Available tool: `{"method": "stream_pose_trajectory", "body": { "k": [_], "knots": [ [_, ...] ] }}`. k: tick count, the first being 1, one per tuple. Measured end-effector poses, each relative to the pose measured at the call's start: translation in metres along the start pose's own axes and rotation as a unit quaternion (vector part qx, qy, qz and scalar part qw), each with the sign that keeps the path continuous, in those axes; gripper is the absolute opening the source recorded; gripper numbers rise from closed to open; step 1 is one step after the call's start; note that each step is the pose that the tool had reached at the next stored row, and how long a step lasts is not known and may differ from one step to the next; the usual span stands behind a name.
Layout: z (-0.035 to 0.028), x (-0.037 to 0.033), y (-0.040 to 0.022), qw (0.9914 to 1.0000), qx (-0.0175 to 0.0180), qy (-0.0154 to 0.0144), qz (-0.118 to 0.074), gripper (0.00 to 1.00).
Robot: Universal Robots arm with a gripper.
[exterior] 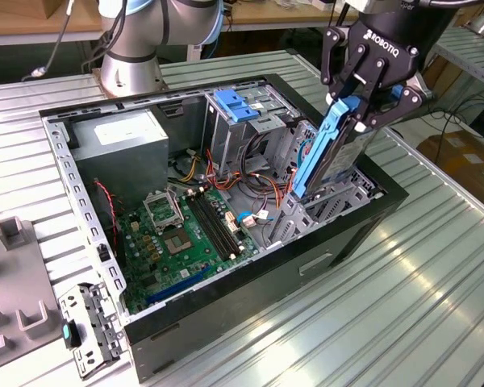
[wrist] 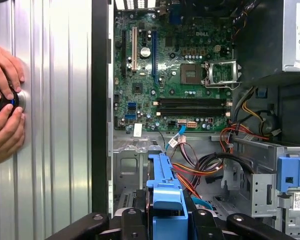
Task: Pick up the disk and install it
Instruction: 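Insert the disk into the insertion slot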
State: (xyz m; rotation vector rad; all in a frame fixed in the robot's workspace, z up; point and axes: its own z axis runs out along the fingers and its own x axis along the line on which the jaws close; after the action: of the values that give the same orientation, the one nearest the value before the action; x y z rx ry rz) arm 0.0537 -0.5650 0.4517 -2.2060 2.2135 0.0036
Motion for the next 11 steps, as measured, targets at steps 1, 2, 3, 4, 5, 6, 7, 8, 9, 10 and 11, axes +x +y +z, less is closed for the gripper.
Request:
{"method": "stream_pose_trajectory", "body": {
  "k": [1,2,3,4,5,6,7,8,9,10,11],
  "knots": [
    [0.0006,0.0,-0.0001,1.0,0.0,0.0,0.0,0.37],
    [0.0014,0.0002,-0.0001,1.0,0.0,0.0,0.0,0.37],
    [0.002,0.0003,-0.0001,1.0,0.0,-0.0001,0.0,0.37],
    [0.0025,0.0004,-0.0001,1.0,0.0,-0.0001,0.0,0.37],
    [0.0034,0.0007,-0.0001,1.0,0.0,-0.0001,0.0,0.37],
    [0.0041,0.001,-0.0001,1.0,0.0,0.0,0.0,0.37],
    [0.0046,0.0011,-0.0001,1.0,0.0,0.0,0.0,0.37],
    [0.0053,0.0013,-0.0001,1.0,0.0,0.0,0.0,0.37],
    [0.0058,0.0014,-0.0002,1.0,0.0,0.0,0.0,0.37],
    [0.0066,0.0017,-0.0002,1.0,0.0,0.0,0.0,0.37],
    [0.0071,0.002,-0.0002,1.0,0.0,0.0,0.0,0.37]
  ]
}}
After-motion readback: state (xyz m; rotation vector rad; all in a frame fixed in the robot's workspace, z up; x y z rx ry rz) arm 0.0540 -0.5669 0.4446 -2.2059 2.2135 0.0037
